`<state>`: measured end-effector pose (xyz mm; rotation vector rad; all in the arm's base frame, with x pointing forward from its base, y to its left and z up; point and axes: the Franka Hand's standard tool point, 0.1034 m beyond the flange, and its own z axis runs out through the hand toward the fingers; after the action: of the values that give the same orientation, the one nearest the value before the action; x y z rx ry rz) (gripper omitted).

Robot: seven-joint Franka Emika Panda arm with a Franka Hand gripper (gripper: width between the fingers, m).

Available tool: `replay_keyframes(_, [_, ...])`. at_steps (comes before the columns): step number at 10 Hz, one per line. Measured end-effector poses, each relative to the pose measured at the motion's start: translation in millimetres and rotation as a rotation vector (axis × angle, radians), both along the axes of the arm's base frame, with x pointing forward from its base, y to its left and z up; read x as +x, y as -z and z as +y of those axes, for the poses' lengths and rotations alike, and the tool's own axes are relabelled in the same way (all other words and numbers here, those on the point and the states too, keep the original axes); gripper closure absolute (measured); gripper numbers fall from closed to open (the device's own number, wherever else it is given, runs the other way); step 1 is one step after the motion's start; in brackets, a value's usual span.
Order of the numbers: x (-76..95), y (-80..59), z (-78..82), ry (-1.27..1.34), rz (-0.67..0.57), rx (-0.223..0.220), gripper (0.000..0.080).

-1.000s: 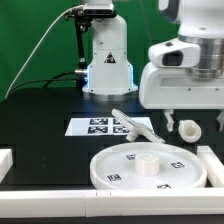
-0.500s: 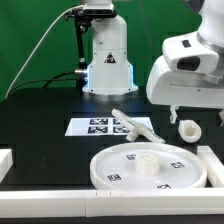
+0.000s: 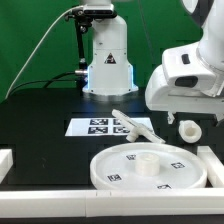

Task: Assemble round table

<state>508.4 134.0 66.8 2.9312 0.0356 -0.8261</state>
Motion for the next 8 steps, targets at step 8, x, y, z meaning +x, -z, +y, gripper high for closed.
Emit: replay_keyframes(8, [-12.0, 8.4, 7.1, 0.095, 0.058, 0.046, 0.0151])
